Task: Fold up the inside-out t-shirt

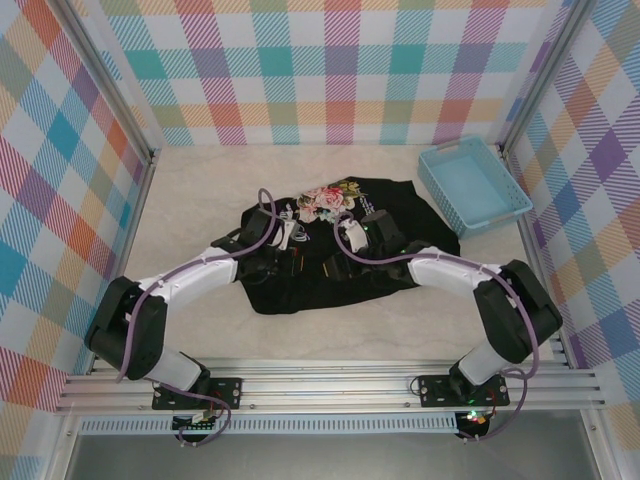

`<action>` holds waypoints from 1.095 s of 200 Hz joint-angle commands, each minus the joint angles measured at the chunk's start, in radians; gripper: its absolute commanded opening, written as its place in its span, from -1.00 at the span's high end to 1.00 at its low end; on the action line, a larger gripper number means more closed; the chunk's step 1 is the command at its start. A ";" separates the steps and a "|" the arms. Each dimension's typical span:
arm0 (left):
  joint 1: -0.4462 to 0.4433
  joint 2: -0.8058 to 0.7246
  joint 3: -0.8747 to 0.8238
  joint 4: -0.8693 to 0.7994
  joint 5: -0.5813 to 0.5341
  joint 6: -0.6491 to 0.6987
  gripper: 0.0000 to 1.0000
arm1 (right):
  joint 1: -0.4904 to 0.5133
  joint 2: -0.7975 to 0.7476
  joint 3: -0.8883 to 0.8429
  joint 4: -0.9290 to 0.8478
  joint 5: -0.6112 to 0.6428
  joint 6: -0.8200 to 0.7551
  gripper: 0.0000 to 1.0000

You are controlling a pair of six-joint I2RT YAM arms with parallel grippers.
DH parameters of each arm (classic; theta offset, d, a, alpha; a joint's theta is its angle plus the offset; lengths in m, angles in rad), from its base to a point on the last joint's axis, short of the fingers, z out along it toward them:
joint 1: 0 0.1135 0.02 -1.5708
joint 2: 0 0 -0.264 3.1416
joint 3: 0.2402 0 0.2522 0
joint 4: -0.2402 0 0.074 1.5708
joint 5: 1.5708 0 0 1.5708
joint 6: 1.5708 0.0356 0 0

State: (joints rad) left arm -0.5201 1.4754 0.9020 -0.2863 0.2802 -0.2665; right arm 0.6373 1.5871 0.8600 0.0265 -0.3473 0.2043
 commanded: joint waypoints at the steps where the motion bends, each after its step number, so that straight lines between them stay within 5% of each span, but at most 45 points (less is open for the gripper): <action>1: 0.030 -0.039 0.018 0.000 0.117 -0.045 1.00 | 0.026 0.042 0.002 0.145 -0.046 -0.061 -0.36; 77: 0.078 -0.055 0.035 -0.020 0.206 -0.080 1.00 | 0.098 0.192 0.015 0.355 -0.006 -0.121 -0.35; 105: 0.090 -0.072 0.033 -0.032 0.172 -0.072 1.00 | 0.099 0.201 0.045 0.336 0.059 -0.077 0.50; 127: 0.090 -0.096 0.034 -0.054 -0.031 -0.057 1.00 | 0.094 0.160 0.047 0.254 -0.009 -0.048 1.00; 156: 0.071 -0.125 0.021 -0.056 -0.321 -0.053 0.36 | 0.061 0.104 0.045 0.138 -0.181 0.062 1.00; 178: 0.015 -0.182 -0.009 -0.083 -0.439 -0.039 0.04 | 0.039 0.092 0.048 0.122 -0.266 0.189 1.00; 219: -0.132 -0.361 -0.121 -0.154 -0.376 -0.097 -0.02 | 0.010 0.122 0.090 0.106 -0.305 0.371 1.00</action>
State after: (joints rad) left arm -0.5751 1.2152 0.8528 -0.3759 -0.0971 -0.3264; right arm 0.6579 1.7000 0.8970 0.1623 -0.5648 0.4244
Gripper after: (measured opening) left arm 0.525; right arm 0.050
